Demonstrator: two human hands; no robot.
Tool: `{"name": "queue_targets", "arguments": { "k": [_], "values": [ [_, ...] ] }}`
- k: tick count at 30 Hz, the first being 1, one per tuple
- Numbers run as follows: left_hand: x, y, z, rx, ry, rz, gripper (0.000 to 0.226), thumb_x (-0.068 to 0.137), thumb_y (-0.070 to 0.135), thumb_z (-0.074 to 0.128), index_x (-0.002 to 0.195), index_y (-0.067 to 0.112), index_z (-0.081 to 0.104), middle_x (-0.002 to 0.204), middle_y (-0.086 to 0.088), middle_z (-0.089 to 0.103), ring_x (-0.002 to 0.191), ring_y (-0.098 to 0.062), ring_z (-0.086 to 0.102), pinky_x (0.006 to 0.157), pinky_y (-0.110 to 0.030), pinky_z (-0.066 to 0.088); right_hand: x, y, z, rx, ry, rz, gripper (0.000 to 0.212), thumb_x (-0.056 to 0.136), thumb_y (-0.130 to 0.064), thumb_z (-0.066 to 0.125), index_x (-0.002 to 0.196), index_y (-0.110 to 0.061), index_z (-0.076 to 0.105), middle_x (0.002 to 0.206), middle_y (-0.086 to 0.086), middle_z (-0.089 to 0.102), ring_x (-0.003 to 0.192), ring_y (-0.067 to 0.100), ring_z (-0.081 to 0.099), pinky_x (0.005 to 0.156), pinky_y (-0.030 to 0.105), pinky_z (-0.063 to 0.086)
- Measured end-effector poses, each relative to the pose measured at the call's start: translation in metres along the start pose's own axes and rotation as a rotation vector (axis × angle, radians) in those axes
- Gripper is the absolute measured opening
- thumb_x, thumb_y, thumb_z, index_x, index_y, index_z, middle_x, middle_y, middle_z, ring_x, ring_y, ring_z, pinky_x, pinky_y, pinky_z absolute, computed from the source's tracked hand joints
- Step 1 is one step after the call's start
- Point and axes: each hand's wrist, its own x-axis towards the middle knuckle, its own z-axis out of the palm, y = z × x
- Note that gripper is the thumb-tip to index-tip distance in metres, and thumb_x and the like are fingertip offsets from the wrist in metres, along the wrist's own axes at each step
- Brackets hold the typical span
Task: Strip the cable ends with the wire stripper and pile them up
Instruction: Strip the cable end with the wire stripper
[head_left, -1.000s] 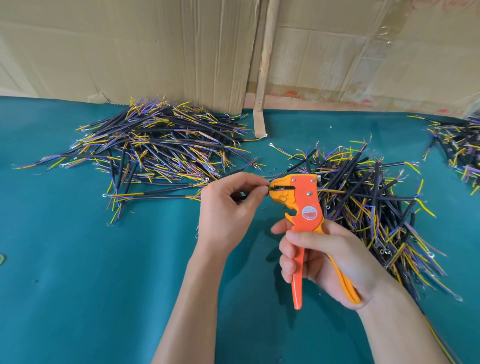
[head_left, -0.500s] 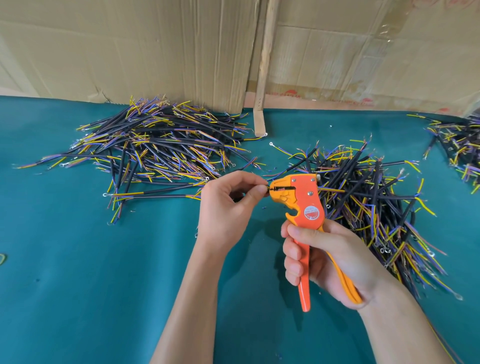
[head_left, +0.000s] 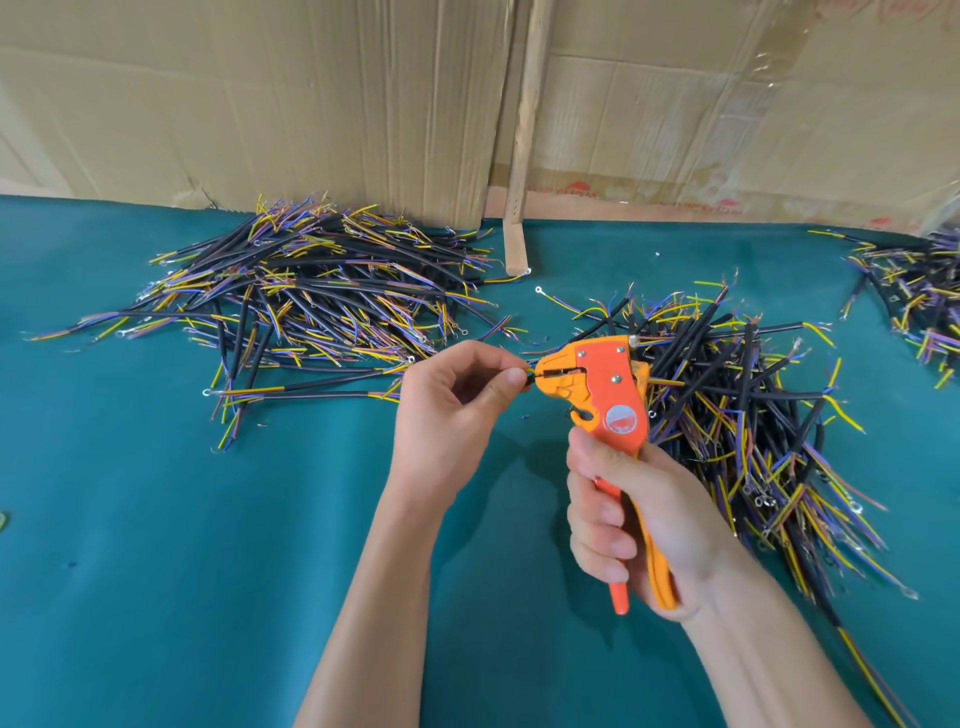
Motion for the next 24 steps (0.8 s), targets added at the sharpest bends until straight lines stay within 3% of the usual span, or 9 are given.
{"name": "queue_targets", "arguments": {
  "k": [2,5,8,11,15,17,19,24],
  "values": [
    [0.001,0.001,0.000,-0.056,-0.005,-0.004,0.010,0.090,0.007,0.072,0.084,0.015,0.073,0.076,0.001,0.074,0.067,-0.009,0.060,0.064,-0.018,0.045,-0.001,0.001,-0.002,0.024,-0.047,-0.013,0.037,0.080,-0.029,0.081,0.070,-0.012,0.049,0.055,0.007,0.037,0.035,0.017,0.034,0.040,0.024,0.035],
    [0.001,0.001,0.000,-0.050,0.006,-0.006,0.010,0.091,0.007,0.071,0.085,0.014,0.072,0.075,0.003,0.073,0.067,-0.005,0.060,0.064,-0.015,0.045,0.001,0.002,-0.002,0.083,-0.128,-0.038,0.034,0.074,-0.020,0.087,0.091,-0.007,0.062,0.073,0.021,0.058,0.052,0.029,0.053,0.054,0.038,0.047],
    [0.001,-0.001,0.000,-0.033,0.020,0.001,0.011,0.092,0.007,0.070,0.085,0.016,0.072,0.075,0.003,0.074,0.069,-0.007,0.063,0.067,-0.017,0.048,0.004,-0.001,-0.008,0.100,-0.056,-0.118,0.034,0.075,-0.012,0.077,0.104,-0.003,0.064,0.105,0.030,0.069,0.070,0.036,0.063,0.067,0.044,0.056],
    [0.000,0.001,0.001,-0.016,-0.006,-0.017,0.013,0.091,0.005,0.071,0.086,0.016,0.073,0.076,0.002,0.074,0.071,-0.010,0.067,0.069,-0.020,0.051,0.005,-0.007,-0.015,0.141,0.029,-0.199,0.037,0.075,-0.010,0.071,0.109,0.001,0.064,0.123,0.032,0.066,0.082,0.037,0.069,0.072,0.042,0.058],
    [-0.003,0.002,0.008,0.110,-0.120,-0.008,0.006,0.085,0.018,0.070,0.087,0.021,0.074,0.071,-0.004,0.072,0.063,-0.031,0.062,0.061,-0.034,0.048,0.009,-0.006,-0.017,0.182,0.085,-0.256,0.045,0.076,0.002,0.068,0.120,0.005,0.062,0.120,0.029,0.069,0.099,0.039,0.072,0.078,0.040,0.061],
    [-0.005,0.002,0.008,0.156,-0.182,-0.020,0.008,0.083,0.022,0.070,0.091,0.023,0.074,0.066,0.000,0.068,0.056,-0.024,0.050,0.054,-0.030,0.038,0.010,-0.006,-0.017,0.223,0.117,-0.260,0.042,0.072,-0.001,0.070,0.114,0.004,0.065,0.112,0.031,0.070,0.097,0.039,0.073,0.079,0.040,0.062],
    [-0.006,0.003,0.009,0.130,-0.214,-0.049,0.012,0.081,0.023,0.072,0.092,0.020,0.068,0.067,0.001,0.069,0.057,-0.015,0.051,0.057,-0.027,0.037,0.009,-0.008,-0.019,0.283,0.118,-0.219,0.035,0.067,-0.005,0.075,0.101,0.002,0.073,0.102,0.030,0.071,0.092,0.039,0.074,0.077,0.040,0.062],
    [-0.006,0.006,0.008,0.088,-0.282,-0.091,0.020,0.075,0.017,0.077,0.078,0.009,0.059,0.072,-0.013,0.067,0.063,-0.019,0.058,0.061,-0.031,0.042,0.009,-0.010,-0.020,0.354,0.089,-0.124,0.019,0.071,-0.011,0.073,0.087,-0.003,0.077,0.090,0.023,0.070,0.086,0.036,0.074,0.075,0.042,0.062]
  ]
}}
